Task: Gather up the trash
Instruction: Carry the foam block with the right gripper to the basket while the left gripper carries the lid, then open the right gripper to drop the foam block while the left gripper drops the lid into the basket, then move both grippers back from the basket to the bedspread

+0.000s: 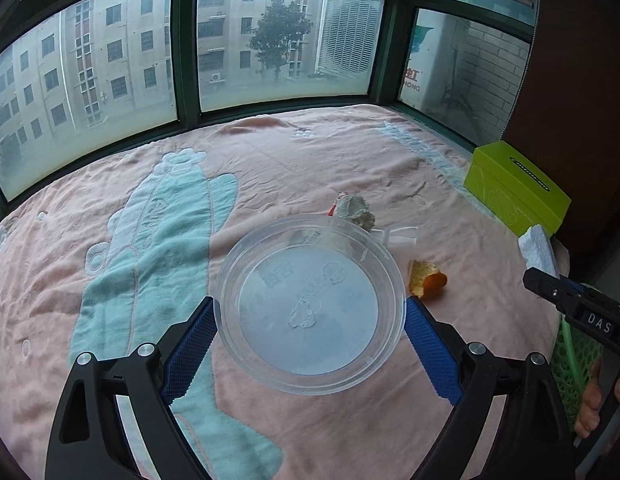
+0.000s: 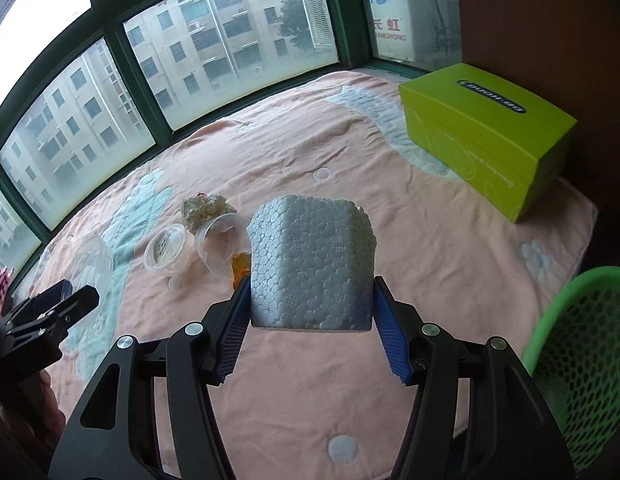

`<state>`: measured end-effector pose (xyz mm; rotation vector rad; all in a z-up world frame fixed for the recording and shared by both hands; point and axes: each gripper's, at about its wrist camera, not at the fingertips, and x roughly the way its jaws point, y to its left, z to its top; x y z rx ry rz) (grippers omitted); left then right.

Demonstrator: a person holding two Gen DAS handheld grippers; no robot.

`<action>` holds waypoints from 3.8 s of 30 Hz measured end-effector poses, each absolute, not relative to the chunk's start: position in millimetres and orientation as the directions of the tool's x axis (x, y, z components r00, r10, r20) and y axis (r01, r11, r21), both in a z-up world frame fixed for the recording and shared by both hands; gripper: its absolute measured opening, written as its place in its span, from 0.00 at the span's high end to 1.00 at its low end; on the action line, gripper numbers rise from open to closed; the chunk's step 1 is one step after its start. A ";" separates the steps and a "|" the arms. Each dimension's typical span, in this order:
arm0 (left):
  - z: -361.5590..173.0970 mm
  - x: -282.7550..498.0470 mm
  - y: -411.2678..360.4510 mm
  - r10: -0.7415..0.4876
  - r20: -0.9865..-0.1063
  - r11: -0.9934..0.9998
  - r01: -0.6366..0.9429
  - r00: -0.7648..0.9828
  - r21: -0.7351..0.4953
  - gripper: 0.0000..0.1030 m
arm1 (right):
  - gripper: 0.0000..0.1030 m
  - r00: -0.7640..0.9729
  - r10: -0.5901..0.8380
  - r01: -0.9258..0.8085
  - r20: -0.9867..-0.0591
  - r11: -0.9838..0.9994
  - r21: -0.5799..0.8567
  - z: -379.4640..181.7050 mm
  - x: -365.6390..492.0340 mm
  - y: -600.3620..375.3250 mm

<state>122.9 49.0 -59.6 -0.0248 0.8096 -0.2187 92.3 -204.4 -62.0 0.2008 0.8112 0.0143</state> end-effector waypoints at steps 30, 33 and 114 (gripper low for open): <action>-9.4 57.4 -81.3 -0.404 -0.630 0.898 0.420 0.664 -0.133 0.14 | 0.43 0.691 -0.204 0.351 -0.694 0.933 0.075 -26.3 -64.7 -306.8; -7.1 54.1 -93.8 -0.427 -0.626 0.884 0.447 0.653 -0.136 0.14 | 0.43 0.678 -0.227 0.383 -0.699 0.921 0.073 -27.1 -74.9 -315.8; -5.9 41.6 -175.1 -0.506 -0.672 0.802 0.581 0.541 -0.137 0.08 | 0.26 0.720 -0.272 0.432 -0.638 0.896 0.106 -1.5 -114.5 -336.0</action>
